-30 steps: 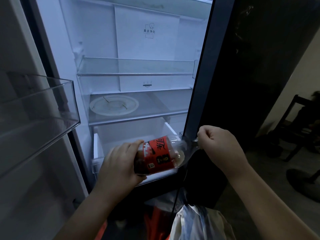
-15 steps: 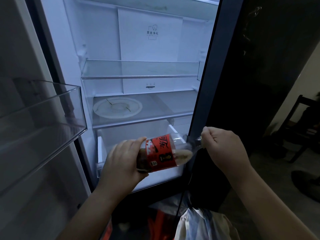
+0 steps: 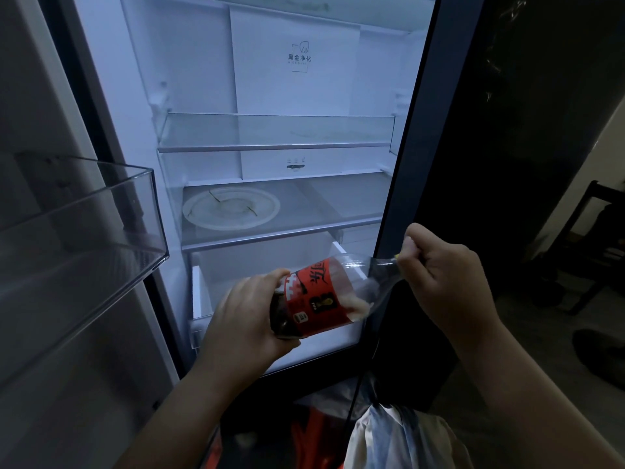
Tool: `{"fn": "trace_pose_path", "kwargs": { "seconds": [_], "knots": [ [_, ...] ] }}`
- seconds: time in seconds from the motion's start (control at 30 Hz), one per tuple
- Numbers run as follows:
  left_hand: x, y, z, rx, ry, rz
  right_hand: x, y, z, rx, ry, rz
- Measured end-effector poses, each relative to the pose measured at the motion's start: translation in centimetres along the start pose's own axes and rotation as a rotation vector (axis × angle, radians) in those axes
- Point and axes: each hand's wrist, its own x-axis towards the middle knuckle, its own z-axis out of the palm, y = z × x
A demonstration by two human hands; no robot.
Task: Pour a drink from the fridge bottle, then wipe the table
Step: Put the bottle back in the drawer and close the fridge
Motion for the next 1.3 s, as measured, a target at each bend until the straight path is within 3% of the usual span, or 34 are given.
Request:
{"fn": "trace_pose_path", "kwargs": {
  "seconds": [0.2,0.33,0.43,0.6,1.0,1.3],
  "knots": [
    [0.4,-0.1,0.4,0.011,0.015,-0.050,-2.1,-0.3,1.0,0.125,0.001,0.156],
    [1.5,-1.6,0.6,0.139,0.015,-0.092,-4.7,-0.3,1.2,0.182,-0.009,0.264],
    [2.5,-2.4,0.5,0.262,-0.039,-0.146,-6.6,-0.2,1.5,0.209,-0.063,0.342],
    [4.4,-3.1,0.4,0.261,-0.076,-0.198,-8.9,0.2,1.7,0.209,-0.136,0.422],
    [8.4,-6.2,1.1,0.473,-0.364,-0.160,-10.9,0.1,1.7,0.183,-0.335,0.475],
    [9.6,-7.8,2.6,0.450,-0.389,-0.170,-11.0,0.1,2.6,0.190,-0.403,0.479]
  ]
}}
